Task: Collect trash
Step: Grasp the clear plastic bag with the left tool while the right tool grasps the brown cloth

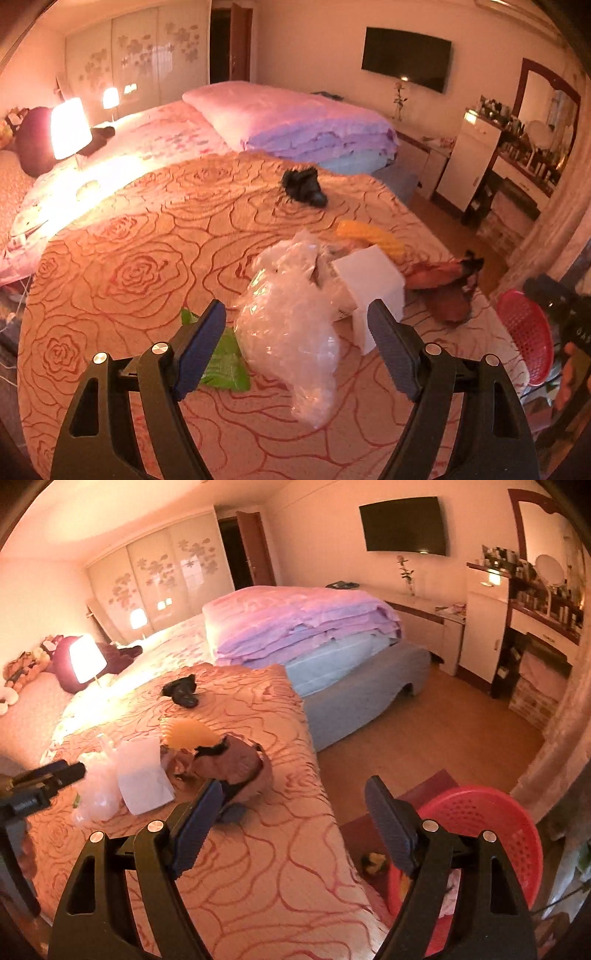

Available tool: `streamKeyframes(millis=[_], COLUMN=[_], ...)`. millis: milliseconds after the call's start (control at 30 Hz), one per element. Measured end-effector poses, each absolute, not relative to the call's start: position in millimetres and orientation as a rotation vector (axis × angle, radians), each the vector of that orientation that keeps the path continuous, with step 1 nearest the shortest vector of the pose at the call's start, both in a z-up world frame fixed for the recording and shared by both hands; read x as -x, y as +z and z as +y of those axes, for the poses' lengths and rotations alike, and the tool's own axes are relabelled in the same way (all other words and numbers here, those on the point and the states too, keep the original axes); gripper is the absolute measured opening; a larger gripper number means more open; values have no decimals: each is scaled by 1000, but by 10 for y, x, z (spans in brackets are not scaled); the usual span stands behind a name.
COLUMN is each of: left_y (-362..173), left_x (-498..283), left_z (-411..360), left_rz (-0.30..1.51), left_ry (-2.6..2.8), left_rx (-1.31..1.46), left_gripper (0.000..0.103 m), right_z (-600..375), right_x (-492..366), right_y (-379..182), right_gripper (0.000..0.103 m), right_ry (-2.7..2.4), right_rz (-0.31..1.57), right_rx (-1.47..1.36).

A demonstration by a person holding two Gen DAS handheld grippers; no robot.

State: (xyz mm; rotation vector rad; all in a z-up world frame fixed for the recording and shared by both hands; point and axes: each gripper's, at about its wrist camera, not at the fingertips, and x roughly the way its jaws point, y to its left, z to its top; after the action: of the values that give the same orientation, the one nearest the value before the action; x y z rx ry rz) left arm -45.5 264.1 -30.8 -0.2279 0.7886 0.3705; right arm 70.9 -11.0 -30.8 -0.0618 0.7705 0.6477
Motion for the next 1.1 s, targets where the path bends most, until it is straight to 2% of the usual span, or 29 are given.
streamKeyframes(millis=[200, 233, 267, 333, 400, 467, 567, 933, 1100], left_y=[-477, -497, -520, -572, -607, -615, -592, -32, 56], left_x=[358, 352, 346, 323, 309, 294, 297, 644, 695], left_z=[2766, 2772, 2770, 2780, 2791, 2783, 2738, 2905, 2980], left_rz=[834, 838, 846, 863, 860, 856, 850, 716, 703], left_ry=[389, 387, 378, 365, 358, 345, 337, 348, 362], left_rx=[255, 258, 262, 270, 274, 267, 245, 301, 316], left_gripper=[75, 72, 61, 50, 48, 39, 33, 32, 32], right_z=[6, 24, 47, 94, 170, 254, 407, 789, 884], right_x=[-813, -827, -845, -863, -879, -883, -893, -964, -1008], right_y=[-356, -371, -386, -415, -440, -464, -501, -669, -681], right_gripper=[77, 77, 77, 77, 77, 77, 77, 77, 75], right_ry=[665, 666, 668, 673, 689, 709, 752, 811, 804], right_rz=[800, 806, 814, 825, 837, 845, 860, 915, 906], right_rx=[77, 78, 79, 82, 93, 108, 132, 190, 209])
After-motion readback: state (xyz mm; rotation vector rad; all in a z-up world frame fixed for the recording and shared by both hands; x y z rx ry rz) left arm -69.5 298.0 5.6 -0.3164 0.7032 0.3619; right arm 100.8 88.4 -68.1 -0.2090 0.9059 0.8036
